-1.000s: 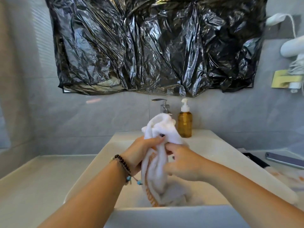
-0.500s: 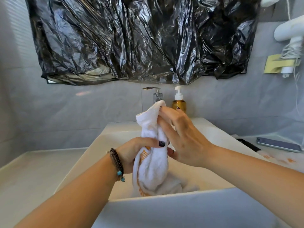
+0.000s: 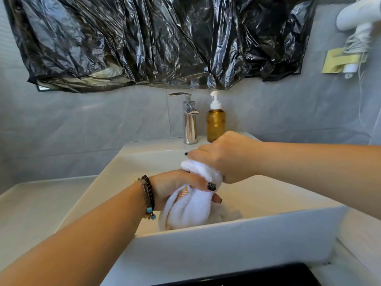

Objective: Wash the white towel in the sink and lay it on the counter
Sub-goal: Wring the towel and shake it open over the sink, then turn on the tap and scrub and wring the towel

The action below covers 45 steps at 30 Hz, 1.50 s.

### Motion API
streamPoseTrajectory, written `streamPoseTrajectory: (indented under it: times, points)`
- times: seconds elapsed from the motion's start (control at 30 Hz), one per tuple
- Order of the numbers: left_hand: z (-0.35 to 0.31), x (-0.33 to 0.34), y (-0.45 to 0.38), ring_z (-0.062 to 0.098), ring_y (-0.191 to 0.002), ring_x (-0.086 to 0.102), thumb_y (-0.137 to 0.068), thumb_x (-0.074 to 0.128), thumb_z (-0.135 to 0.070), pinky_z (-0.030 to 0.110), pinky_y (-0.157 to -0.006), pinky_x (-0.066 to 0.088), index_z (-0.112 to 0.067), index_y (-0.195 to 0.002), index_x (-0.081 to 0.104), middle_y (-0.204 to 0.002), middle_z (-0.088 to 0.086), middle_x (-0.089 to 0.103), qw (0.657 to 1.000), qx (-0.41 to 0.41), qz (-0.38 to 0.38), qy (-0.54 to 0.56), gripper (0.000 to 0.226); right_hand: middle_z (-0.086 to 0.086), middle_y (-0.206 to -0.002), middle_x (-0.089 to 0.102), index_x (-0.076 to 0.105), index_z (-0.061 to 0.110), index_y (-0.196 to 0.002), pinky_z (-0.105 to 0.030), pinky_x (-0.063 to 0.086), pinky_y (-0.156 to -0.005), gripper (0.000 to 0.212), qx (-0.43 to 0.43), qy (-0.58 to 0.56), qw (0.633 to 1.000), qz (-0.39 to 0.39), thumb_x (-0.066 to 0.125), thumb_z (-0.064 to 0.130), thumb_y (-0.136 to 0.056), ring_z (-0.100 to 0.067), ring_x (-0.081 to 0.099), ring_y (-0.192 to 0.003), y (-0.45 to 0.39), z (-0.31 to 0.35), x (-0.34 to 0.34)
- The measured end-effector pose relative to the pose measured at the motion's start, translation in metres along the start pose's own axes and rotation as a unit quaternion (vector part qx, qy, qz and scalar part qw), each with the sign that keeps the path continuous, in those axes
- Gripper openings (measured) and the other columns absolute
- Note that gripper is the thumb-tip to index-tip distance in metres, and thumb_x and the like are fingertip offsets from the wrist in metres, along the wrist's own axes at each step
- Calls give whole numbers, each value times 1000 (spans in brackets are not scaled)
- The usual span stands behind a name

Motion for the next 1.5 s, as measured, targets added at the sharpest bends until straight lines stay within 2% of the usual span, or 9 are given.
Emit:
streamPoseTrajectory:
  times: [0.17,0.37,0.6,0.67,0.83,0.93,1.03,1.17,1.5]
  points:
    - [-2,6,-10,33,-101,68,-49,86,-25,47,-98,51,-5,-113,66,-106,19,71,993,12,-70,-92,69,2,-100,64,46,22,-117,-29,34,-58,36,169,69,959,217,56,31,-84,-27,65,-89,6,1,-10]
    - [-1,19,-29,17,-82,61,-71,81,-23,28,-71,51,-16,-100,62,-91,1,65,932,11,-192,-309,36,3,-87,56,58,23,-103,-31,46,-63,23,256,-69,914,309,61,29,-81,-24,56,-80,8,3,3]
    - [-13,43,-35,19,-84,48,-90,57,-33,25,-74,37,-24,-98,48,-89,-2,49,742,99,-168,-641,15,-4,-88,64,63,15,-97,-27,40,-55,22,325,-203,846,371,68,22,-76,-22,59,-75,14,-5,19]
    - [-9,38,-37,18,-86,53,-87,60,-31,24,-73,37,-25,-93,47,-87,-5,50,754,107,-188,-620,15,-7,-91,67,66,12,-97,-28,40,-55,24,331,-232,830,383,70,18,-74,-23,59,-74,14,-9,27]
    - [1,9,-35,13,-71,55,-68,80,-28,23,-61,41,-21,-79,58,-77,-5,58,900,79,-283,-322,26,1,-100,60,53,22,-108,-37,49,-66,34,351,-206,877,254,67,22,-76,-24,59,-91,15,-6,26]
    - [-1,-4,-26,20,-66,59,-59,83,-17,29,-67,47,-13,-72,62,-71,5,63,959,80,-230,-145,25,-4,-141,36,27,22,-146,-39,50,-78,87,283,-89,950,102,75,22,-73,-28,46,-120,19,5,21]
    - [-1,-5,-18,25,-71,63,-51,79,-16,33,-70,49,-6,-87,64,-76,12,65,980,46,-157,-113,40,-15,-135,50,46,11,-135,-42,56,-64,86,157,12,988,-5,83,14,-58,-35,59,-108,15,9,29]
    - [-4,4,-17,16,-70,60,-58,85,-13,25,-65,48,-15,-79,61,-76,3,63,966,31,-148,-209,32,-3,-86,68,64,13,-109,-24,33,-41,54,127,-3,991,36,82,14,-58,-27,64,-62,4,6,29]
    - [-9,25,-28,20,-84,50,-86,63,-28,27,-69,44,-17,-86,57,-85,2,56,804,60,-220,-549,12,6,-73,42,52,25,-97,-28,33,-52,21,208,-67,943,252,63,27,-79,-22,49,-76,-9,2,19]
Point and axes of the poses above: each hand's wrist, its own y-axis away from the middle knuckle, its own x-axis out of the palm, z = x × y, the point moved 1 cm from there along -y, towards the middle knuckle
